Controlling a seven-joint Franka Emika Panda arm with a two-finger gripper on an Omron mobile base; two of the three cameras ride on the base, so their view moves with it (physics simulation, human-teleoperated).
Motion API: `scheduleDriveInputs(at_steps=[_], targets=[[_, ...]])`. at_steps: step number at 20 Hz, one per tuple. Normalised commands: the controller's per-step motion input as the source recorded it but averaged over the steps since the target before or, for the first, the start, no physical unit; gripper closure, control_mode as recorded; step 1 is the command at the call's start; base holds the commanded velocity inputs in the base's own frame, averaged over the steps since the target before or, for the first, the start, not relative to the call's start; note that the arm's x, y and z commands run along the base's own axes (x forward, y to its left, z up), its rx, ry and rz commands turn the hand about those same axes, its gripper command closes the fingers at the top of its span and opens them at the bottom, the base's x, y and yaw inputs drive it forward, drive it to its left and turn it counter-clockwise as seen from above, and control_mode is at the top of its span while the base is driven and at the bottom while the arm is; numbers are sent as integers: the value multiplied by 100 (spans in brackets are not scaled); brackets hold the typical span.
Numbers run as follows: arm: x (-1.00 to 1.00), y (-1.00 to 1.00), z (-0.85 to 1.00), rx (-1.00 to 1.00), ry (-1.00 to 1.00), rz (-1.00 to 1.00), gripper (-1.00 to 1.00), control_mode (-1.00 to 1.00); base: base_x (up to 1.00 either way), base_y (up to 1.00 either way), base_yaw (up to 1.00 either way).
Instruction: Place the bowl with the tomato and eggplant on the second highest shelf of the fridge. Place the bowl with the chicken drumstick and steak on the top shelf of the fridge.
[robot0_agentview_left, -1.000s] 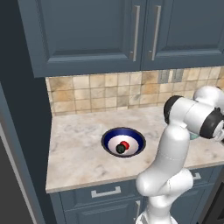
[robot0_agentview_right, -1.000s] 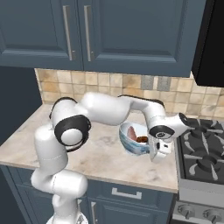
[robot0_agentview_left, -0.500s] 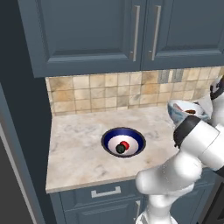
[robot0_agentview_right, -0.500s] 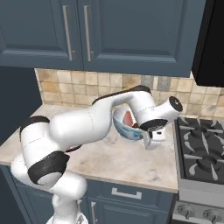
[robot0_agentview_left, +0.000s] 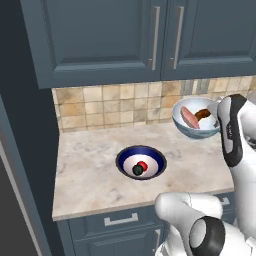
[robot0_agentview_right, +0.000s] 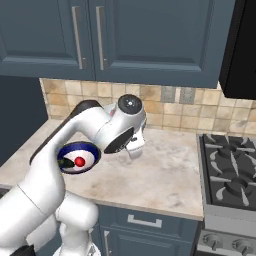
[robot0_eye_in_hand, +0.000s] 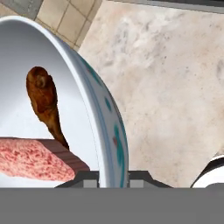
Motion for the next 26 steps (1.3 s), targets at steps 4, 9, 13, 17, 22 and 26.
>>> scheduleDriveInputs(at_steps=[4,9,13,17,22,26], targets=[[-58,98,73,0,-3,16,100,-100,0,0,0],[-66,94,49,0,-1,17,100,-100,0,0,0],[-68,55,35,8,0,14,100,-100,0,0,0],[-14,3,6,3,0,4,100,-100,0,0,0],[0,0,0,0,0,0,100,100,-64,-14,15],[0,0,0,0,0,0,100,100,-100,-30,36]])
